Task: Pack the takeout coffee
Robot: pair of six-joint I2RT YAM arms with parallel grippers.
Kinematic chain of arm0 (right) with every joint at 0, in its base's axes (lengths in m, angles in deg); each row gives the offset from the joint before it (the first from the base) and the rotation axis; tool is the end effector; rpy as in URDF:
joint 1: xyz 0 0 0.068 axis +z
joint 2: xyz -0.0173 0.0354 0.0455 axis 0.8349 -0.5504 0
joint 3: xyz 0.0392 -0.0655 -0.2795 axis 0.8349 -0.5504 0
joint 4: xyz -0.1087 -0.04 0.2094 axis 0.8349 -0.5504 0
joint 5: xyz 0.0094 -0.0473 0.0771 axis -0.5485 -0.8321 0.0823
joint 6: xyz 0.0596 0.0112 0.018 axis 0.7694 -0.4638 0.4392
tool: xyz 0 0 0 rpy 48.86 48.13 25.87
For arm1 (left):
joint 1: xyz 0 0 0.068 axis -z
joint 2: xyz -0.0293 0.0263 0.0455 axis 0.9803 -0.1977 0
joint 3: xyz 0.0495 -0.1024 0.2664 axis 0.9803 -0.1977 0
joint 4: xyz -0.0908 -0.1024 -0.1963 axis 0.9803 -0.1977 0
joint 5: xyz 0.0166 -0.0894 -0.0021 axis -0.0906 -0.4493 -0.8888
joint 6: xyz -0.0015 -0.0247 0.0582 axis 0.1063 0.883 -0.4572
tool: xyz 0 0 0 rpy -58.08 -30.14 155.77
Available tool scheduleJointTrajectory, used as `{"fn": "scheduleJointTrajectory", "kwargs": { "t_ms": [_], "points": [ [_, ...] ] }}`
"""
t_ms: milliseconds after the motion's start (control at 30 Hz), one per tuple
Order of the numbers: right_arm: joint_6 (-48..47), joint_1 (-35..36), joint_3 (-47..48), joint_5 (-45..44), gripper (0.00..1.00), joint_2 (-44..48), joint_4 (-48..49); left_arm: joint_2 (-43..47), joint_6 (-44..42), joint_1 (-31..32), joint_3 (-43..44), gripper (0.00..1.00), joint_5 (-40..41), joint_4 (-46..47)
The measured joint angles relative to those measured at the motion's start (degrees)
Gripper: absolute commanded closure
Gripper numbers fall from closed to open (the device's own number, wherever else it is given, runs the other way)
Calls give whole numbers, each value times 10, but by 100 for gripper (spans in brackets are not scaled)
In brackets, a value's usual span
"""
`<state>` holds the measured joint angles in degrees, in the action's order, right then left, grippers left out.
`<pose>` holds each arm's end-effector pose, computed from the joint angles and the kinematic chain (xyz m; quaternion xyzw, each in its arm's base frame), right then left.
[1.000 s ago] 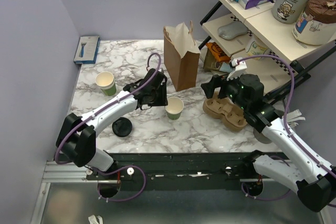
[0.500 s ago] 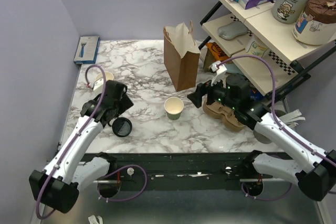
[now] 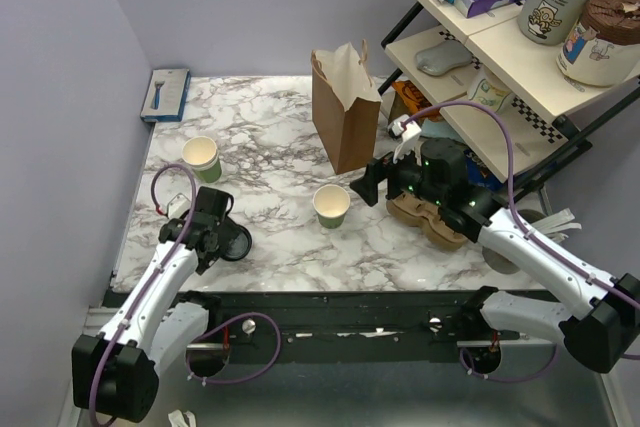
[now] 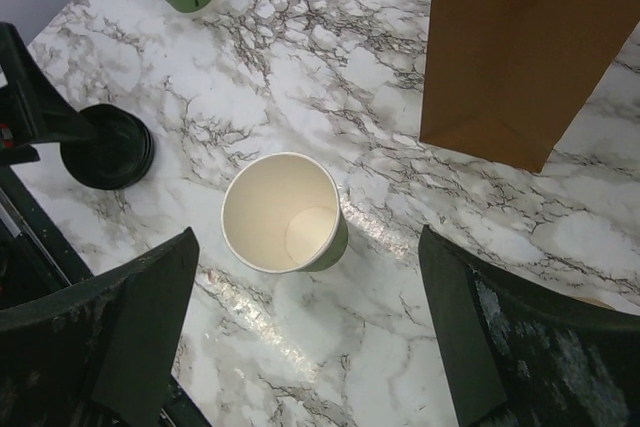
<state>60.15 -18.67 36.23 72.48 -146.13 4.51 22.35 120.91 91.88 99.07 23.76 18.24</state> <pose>0.1808 0.1502 0.3385 -0.2430 0.7816 0.2858 0.4983 0.1106 -0.0093 0.2161 -0.4380 0.8622 0.0136 0.2542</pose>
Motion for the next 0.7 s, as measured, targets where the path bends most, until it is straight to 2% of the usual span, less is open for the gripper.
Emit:
{"fn": "scheduleJointTrajectory", "kwargs": {
  "t_ms": [333, 700],
  "points": [
    [-1, 0, 0, -4, 7, 9, 0, -58, -31, -3, -35, 32, -49, 116],
    [-6, 0, 0, -7, 8, 14, 0, -118, -74, -4, -45, 35, -129, 245]
  ]
}}
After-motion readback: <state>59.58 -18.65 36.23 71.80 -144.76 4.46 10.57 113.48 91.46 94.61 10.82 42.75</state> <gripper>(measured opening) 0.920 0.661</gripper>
